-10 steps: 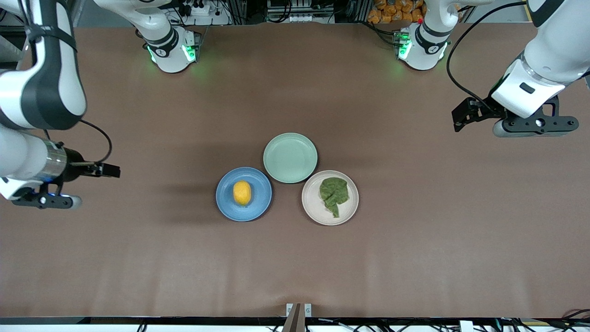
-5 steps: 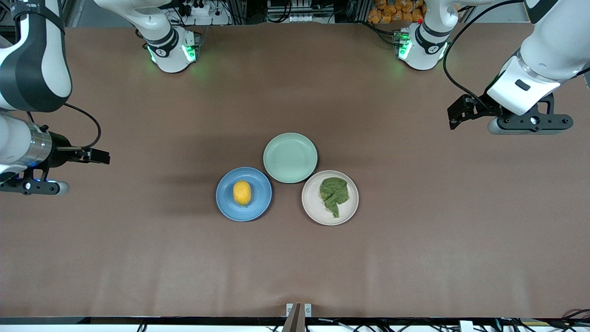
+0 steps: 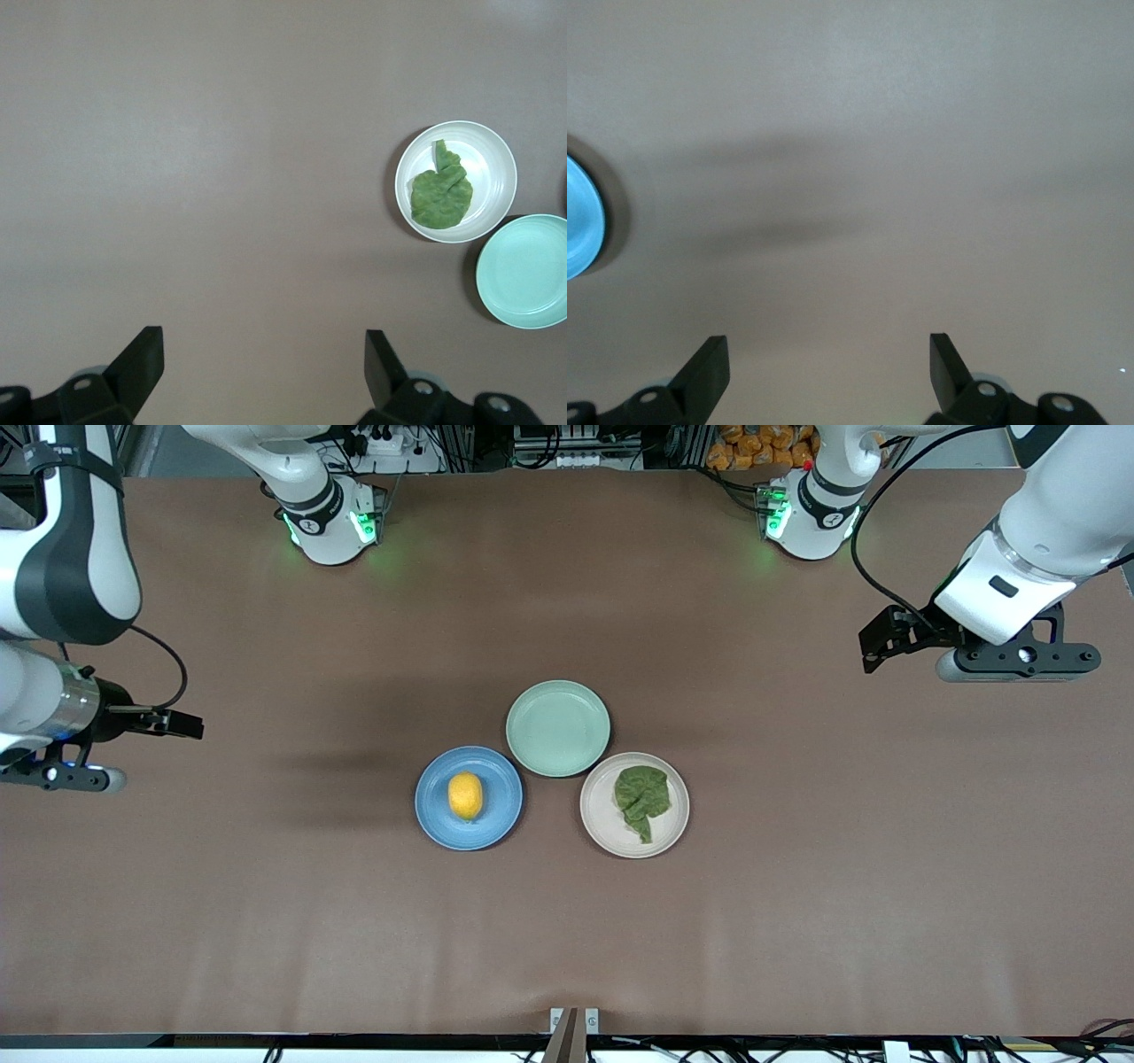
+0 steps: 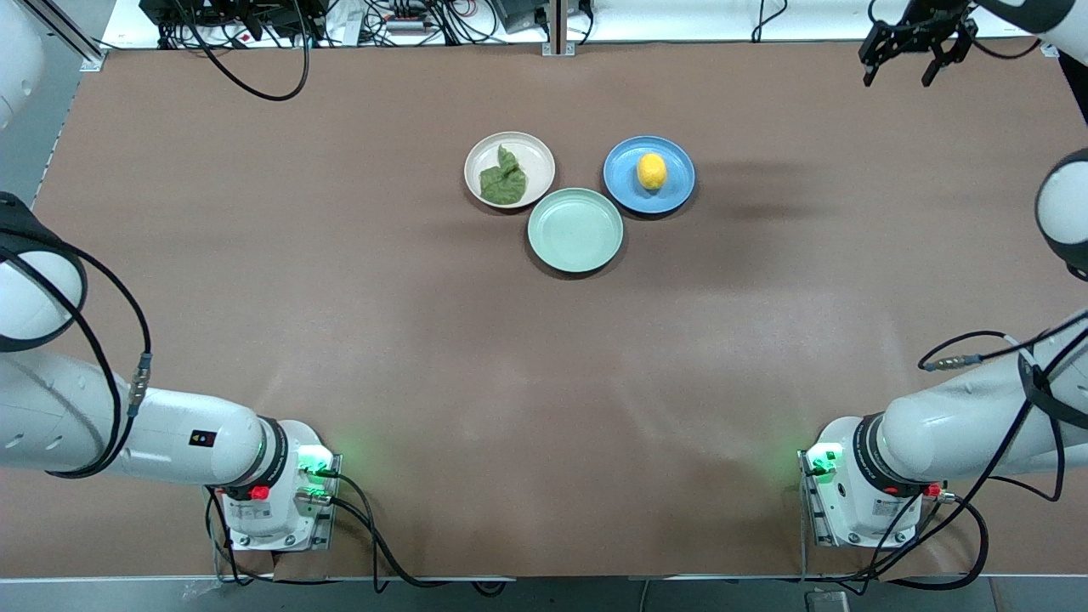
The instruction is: Place lemon and lettuce in plates
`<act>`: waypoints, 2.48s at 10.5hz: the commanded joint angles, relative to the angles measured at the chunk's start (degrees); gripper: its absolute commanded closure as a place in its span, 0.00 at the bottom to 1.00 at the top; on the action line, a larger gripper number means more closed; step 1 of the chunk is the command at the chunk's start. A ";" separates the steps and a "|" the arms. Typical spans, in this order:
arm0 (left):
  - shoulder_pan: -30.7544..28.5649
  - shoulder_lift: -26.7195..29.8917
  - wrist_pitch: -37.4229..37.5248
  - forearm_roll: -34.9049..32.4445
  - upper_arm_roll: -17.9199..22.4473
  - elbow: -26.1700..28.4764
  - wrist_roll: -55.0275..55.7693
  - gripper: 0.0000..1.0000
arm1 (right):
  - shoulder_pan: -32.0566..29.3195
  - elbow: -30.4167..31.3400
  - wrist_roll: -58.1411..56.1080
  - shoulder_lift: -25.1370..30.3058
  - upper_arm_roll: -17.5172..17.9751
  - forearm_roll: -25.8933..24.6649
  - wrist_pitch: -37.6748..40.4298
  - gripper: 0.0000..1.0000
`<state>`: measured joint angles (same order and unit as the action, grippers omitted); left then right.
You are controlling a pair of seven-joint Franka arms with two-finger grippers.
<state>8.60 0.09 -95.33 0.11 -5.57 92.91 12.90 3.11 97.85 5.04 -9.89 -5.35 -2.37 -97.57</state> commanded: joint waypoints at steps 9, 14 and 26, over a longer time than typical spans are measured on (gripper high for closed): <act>-1.22 0.53 1.20 0.24 -0.32 -1.77 -1.38 0.00 | -4.87 12.65 -0.47 11.12 0.95 -3.08 -7.72 0.00; -1.13 0.44 1.20 0.24 -0.41 -1.77 -1.30 0.00 | -4.25 -0.88 -0.47 6.38 1.13 -2.64 4.22 0.00; -1.13 0.53 1.20 0.33 -0.15 -1.77 -0.77 0.00 | -4.61 -11.45 -3.10 2.68 1.04 -1.49 5.64 0.00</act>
<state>7.89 0.15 -95.32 0.11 -5.59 91.66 12.90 -1.05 88.99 2.89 -6.06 -4.87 -4.40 -93.12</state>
